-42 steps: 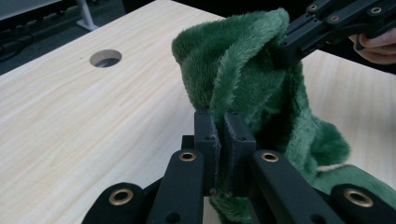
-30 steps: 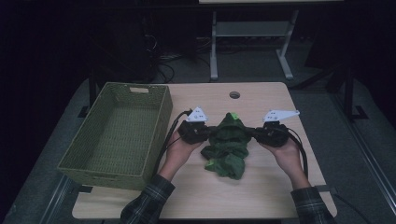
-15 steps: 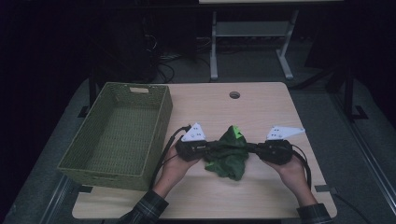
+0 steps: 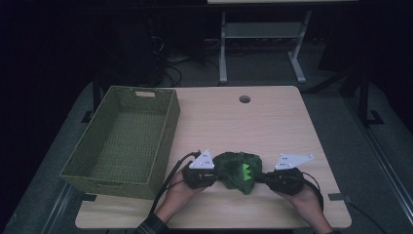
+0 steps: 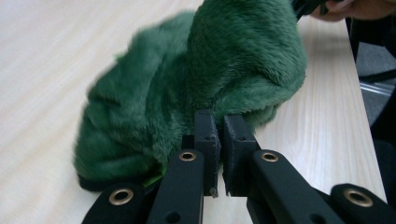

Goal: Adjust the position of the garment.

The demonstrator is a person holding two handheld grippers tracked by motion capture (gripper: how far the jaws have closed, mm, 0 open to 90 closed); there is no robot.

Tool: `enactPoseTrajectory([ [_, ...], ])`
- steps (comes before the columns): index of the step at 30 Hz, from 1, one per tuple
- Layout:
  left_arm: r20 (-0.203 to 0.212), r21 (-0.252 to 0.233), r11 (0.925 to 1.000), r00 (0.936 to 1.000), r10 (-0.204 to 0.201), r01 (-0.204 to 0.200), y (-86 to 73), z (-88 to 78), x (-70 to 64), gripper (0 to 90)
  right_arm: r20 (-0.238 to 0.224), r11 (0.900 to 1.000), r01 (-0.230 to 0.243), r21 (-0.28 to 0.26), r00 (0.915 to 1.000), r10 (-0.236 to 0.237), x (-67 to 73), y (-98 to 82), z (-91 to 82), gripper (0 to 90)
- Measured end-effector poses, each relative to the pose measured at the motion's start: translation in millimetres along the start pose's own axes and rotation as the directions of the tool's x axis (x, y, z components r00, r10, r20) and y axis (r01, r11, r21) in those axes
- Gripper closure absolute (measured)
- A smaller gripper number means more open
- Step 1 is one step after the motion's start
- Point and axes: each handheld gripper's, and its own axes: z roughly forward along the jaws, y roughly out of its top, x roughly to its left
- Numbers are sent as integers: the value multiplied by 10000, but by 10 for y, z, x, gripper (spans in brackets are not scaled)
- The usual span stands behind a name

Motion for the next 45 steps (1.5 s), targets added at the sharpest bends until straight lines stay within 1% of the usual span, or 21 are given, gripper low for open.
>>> enactPoseTrajectory([
  [2,117,157,9998,9999,-81,79,-52,9,-12,855,-100,9999,-48,151,9999,49,31,-38,20,868],
  [4,330,303,9992,9991,-251,241,-104,31,-34,859,-38,9989,121,447,9999,-120,70,-75,49,869],
  [8,436,704,9975,9990,-124,93,-166,107,-78,864,-90,9938,187,1097,9998,-178,111,-131,134,869],
  [10,504,897,9959,9987,-120,74,-178,153,-90,864,-126,9911,215,1311,9997,-200,111,-146,171,869],
  [14,224,1347,9907,9996,169,-198,-197,235,-82,867,4,9867,292,1600,9996,-296,92,-161,218,870],
  [15,108,1463,9889,9996,251,-264,-191,249,-70,867,79,9858,236,1661,9997,-252,90,-160,232,871],
  [17,-172,1668,9848,9985,519,-483,-165,251,-26,869,180,9841,358,1741,9991,-396,69,-155,271,872],
  [19,-479,1724,9838,9972,574,-484,-147,243,37,868,156,9847,398,1694,9990,-430,44,-139,317,873],
  [21,-641,1623,9864,9972,379,-270,-151,235,95,868,195,9858,424,1624,9987,-462,34,-117,360,872],
  [23,-676,1631,9864,9972,323,-209,-155,213,130,867,203,9861,426,1605,9987,-465,47,-96,399,871],
  [26,-534,1544,9880,9984,181,-97,-145,183,121,841,269,9865,507,1554,9981,-555,75,-76,397,839],
  [27,-492,1370,9906,9988,46,22,-138,174,107,815,262,9875,456,1509,9984,-501,80,-69,376,814],
  [29,-455,1185,9929,9990,-6,60,-113,124,88,775,259,9906,311,1331,9991,-349,94,-58,308,772],
  [31,-394,1068,9942,9992,-67,109,-89,65,65,750,229,9933,288,1118,9992,-315,113,-56,225,737],
  [33,-380,972,9952,9992,-103,139,-78,11,42,731,178,9952,122,975,9997,-140,145,-63,144,697],
  [35,-351,947,9953,9993,-147,180,-77,-15,28,706,203,9964,144,838,9997,-161,168,-76,83,670],
  [36,-326,900,9958,9994,-143,172,-77,-72,-9,686,171,9968,153,783,9997,-167,176,-85,53,666],
  [38,-296,888,9958,9994,-189,215,-77,-111,-39,653,185,9968,119,787,9997,-134,196,-98,11,649],
  [39,-327,946,9954,9994,-132,162,-79,-137,-52,637,145,9967,127,808,9998,-139,206,-107,-8,648],
  [41,-355,912,9956,9992,-180,211,-94,-177,-77,624,189,9968,155,780,9997,-170,221,-129,-45,649],
  [45,-304,827,9960,9990,-320,344,-95,-242,-89,604,311,9982,151,577,9994,-170,228,-120,-104,697],
])
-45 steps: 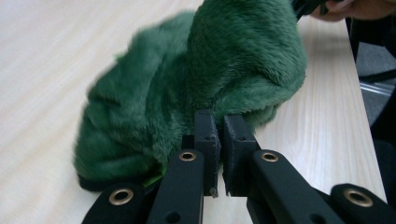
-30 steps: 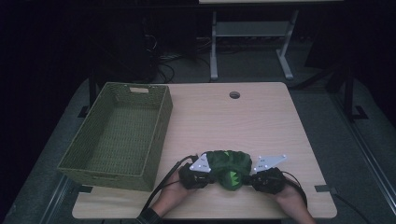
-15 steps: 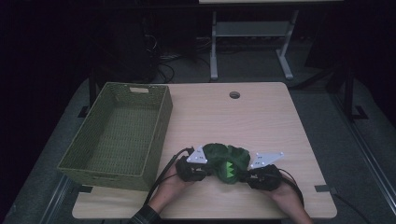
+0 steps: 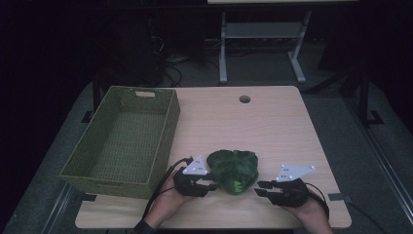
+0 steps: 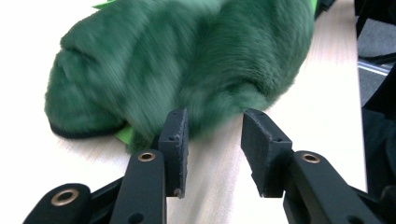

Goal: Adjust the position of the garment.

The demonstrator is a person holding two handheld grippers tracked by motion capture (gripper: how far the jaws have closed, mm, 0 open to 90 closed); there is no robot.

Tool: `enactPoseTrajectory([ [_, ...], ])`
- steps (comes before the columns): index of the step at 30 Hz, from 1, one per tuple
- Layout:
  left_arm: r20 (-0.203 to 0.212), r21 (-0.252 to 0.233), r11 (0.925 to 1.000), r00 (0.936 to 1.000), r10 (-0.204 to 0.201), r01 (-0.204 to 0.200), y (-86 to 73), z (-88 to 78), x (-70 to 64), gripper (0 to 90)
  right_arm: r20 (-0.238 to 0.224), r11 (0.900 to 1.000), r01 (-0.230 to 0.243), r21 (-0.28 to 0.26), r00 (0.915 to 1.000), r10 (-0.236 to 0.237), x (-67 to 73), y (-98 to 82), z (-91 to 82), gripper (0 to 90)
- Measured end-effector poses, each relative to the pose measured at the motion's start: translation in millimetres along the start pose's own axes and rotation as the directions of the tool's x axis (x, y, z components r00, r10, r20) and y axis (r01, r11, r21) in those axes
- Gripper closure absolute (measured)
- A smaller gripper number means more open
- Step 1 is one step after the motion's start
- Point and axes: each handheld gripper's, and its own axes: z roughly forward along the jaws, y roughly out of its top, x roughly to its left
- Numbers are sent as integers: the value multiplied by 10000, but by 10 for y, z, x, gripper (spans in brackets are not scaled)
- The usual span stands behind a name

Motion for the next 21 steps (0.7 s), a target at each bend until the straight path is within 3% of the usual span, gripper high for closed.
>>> enactPoseTrajectory([
  [4,10,-209,9998,10000,-54,54,36,-62,1,598,123,9995,104,-310,9999,-100,-23,92,-31,769],
  [11,35,-737,9968,9995,-305,306,278,-42,120,844,473,9987,199,-472,9987,-176,-185,308,25,878],
  [14,0,-954,9947,9992,-390,388,399,31,190,884,650,9989,229,-417,9977,-201,-273,369,110,893],
  [17,-75,-760,9955,9984,-566,558,430,168,255,894,640,9999,42,-152,9979,-33,-346,373,223,896],
  [21,-89,81,9965,9965,-827,828,314,363,310,896,512,9980,-210,603,9985,179,-401,298,381,897],
])
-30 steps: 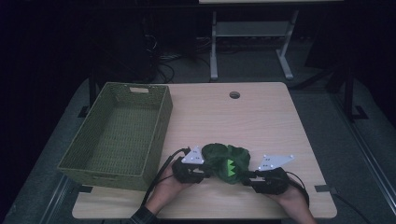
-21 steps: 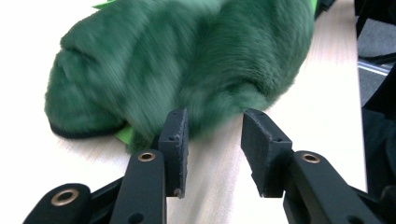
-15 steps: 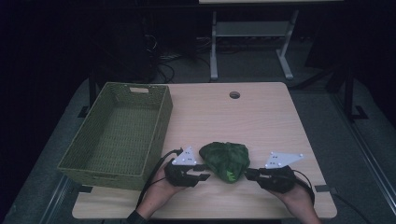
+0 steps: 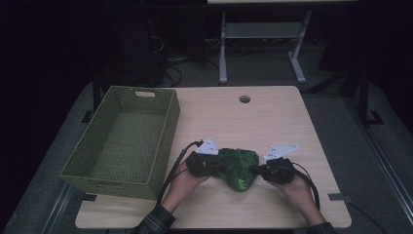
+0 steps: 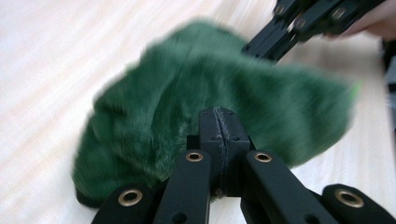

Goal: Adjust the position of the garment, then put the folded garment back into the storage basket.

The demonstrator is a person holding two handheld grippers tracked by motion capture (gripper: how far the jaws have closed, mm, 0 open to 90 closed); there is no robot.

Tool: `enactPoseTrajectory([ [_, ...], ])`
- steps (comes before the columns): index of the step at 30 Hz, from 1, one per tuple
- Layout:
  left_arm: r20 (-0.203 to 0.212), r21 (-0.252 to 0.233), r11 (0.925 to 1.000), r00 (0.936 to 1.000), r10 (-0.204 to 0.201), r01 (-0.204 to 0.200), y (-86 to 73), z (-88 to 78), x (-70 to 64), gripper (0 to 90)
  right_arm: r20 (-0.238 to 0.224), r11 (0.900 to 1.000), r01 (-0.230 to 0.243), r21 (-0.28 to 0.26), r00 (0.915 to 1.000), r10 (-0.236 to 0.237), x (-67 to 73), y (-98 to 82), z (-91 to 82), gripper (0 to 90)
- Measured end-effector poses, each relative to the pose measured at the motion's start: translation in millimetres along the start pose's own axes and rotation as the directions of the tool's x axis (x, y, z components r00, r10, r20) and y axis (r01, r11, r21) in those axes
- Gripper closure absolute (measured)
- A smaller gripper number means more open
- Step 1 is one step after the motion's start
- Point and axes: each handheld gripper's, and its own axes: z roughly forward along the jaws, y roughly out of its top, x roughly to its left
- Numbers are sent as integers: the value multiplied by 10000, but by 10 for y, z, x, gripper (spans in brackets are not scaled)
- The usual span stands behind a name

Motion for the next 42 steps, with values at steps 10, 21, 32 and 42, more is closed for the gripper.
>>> enactPoseTrajectory([
  [10,-419,1110,9938,9991,93,-46,-133,151,65,896,-237,9986,61,525,9997,-48,-3,-53,192,899],
  [21,-643,1264,9918,9976,255,-172,-145,158,60,897,-203,9962,54,870,9998,-37,17,-110,195,899],
  [32,-531,533,9983,9984,-207,235,-119,-18,107,881,-49,9988,95,479,9999,-93,11,-112,37,899],
  [42,-76,-23,9997,9997,-228,227,-120,-315,-98,860,659,9976,-491,-494,9965,523,-271,-118,-253,898],
])
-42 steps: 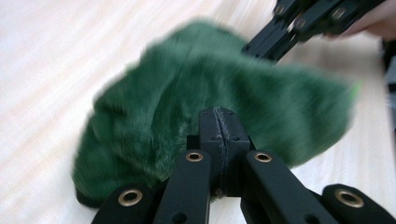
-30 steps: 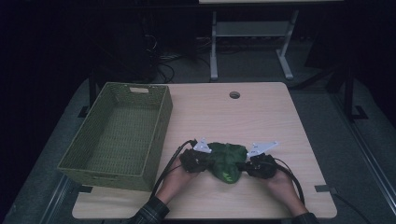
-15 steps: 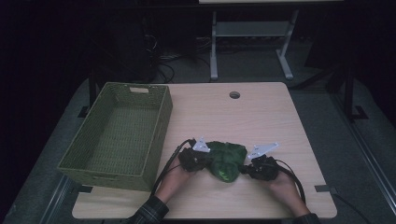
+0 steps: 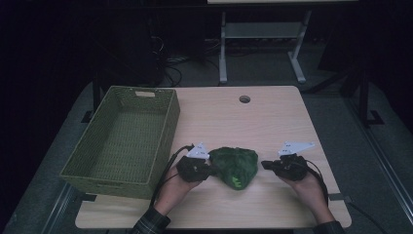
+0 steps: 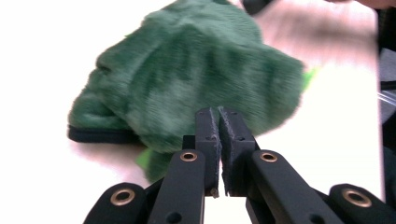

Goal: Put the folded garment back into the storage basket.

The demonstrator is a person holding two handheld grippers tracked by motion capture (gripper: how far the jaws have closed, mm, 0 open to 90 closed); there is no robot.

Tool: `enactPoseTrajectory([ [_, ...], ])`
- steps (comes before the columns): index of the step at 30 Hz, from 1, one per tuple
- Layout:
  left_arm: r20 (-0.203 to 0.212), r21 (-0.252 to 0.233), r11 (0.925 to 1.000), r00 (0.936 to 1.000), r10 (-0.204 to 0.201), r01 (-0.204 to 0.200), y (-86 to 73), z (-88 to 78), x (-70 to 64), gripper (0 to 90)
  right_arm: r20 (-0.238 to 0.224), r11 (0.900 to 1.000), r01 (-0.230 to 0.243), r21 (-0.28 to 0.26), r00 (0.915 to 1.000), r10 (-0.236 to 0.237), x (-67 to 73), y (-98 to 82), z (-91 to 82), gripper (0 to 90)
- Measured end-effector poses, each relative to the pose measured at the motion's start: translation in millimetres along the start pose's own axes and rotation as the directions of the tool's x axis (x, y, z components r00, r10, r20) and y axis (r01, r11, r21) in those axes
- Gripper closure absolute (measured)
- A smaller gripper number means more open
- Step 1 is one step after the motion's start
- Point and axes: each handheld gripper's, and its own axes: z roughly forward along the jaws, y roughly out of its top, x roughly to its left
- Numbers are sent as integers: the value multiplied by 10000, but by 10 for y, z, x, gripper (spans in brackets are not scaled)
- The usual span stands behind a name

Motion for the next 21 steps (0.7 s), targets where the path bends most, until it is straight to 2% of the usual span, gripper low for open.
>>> enactPoseTrajectory([
  [4,386,-39,9999,9992,-121,123,-46,-18,-91,893,203,9995,-206,-259,9996,212,-134,84,-22,899],
  [6,515,13,9999,9986,-100,100,-68,4,-151,896,206,9984,-315,-473,9993,325,-196,141,3,899],
  [8,603,65,10000,9982,-7,3,-83,29,-212,896,143,9985,-413,-371,9990,418,-262,217,61,899],
  [9,672,72,10000,9977,17,-21,-88,45,-240,896,212,9978,-381,-550,9990,393,-281,248,90,899],
  [11,871,158,9998,9962,66,-80,-94,97,-292,897,21,9974,-570,-452,9984,572,-332,333,169,899],
  [13,1066,274,9995,9942,102,-132,-95,164,-338,897,63,9969,-467,-628,9989,472,-355,400,258,899],
  [14,1144,299,9994,9933,147,-182,-94,198,-354,896,-149,9974,-562,-444,9983,556,-381,444,316,899],
  [16,1285,338,9991,9915,196,-242,-91,260,-379,896,-94,9974,-475,-550,9988,471,-387,502,421,899],
  [17,1344,352,9992,9908,160,-209,-89,287,-391,896,-308,9975,-556,-439,9980,543,-401,533,478,899],
  [21,1692,237,9997,9856,15,-56,-87,407,-417,896,-581,9984,-418,-369,9975,396,-393,614,674,899],
])
